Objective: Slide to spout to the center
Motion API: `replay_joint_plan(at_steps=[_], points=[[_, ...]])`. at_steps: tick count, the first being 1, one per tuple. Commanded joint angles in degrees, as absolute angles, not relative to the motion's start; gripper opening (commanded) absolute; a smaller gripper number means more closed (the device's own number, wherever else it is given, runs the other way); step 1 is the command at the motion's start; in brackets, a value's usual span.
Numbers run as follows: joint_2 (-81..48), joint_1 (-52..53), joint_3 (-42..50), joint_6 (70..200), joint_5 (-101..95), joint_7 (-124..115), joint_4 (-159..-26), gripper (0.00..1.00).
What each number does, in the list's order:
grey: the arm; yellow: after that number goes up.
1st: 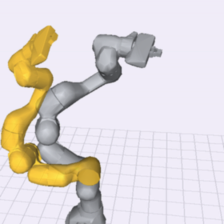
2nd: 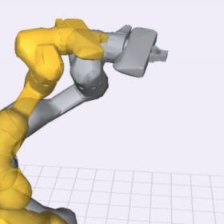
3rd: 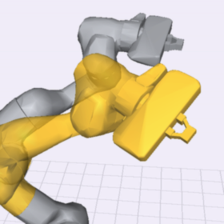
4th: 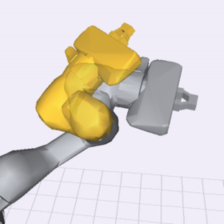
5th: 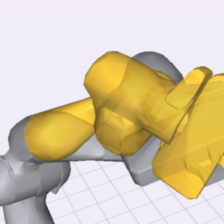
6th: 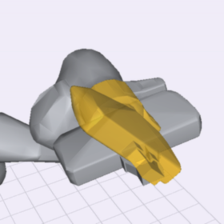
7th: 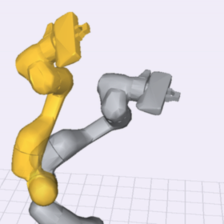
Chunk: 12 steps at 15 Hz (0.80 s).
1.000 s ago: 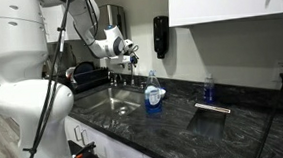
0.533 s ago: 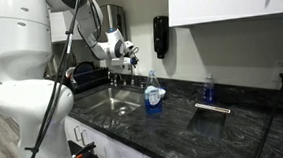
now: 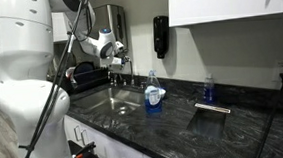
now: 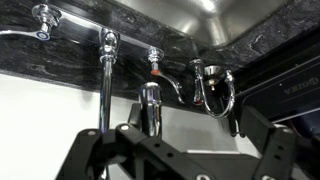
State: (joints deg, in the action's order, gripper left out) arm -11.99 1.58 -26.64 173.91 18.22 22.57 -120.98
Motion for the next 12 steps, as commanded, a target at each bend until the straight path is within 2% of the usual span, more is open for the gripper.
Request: replay_joint_plan(at_steps=[1,3,4,9,11,12], points=[[-14.01,-2.88,-32.71,172.93,23.63,30.90,-118.21,1.00],[-12.97,-2.17,-30.62,172.79,21.40,29.82,-119.56,1.00],[-9.38,2.87,-22.03,172.53,12.98,21.21,-123.39,1.00],[-2.85,15.18,-0.66,162.71,-14.10,-4.47,-123.86,1.00],[-1.25,15.97,0.04,152.85,-25.17,-14.68,-121.00,1.00],[-0.54,16.21,-1.38,148.49,-23.82,-13.75,-121.66,1.00]])
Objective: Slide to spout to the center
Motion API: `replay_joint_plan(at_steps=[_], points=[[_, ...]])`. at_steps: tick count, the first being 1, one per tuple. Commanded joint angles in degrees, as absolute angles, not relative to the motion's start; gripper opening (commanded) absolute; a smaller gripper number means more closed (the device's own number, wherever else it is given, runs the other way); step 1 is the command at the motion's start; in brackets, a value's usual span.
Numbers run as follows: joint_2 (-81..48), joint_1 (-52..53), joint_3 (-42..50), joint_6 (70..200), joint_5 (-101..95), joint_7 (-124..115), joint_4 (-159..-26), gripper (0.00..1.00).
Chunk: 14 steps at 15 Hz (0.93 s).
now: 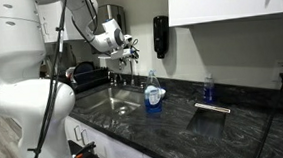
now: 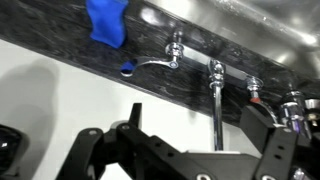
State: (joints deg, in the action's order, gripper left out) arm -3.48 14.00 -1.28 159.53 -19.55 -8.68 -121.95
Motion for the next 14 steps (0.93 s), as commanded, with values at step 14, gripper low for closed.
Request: replay_joint_plan(at_steps=[14], points=[[-1.10,12.16,-8.68,115.14,-4.63,-2.97,-105.75,1.00]])
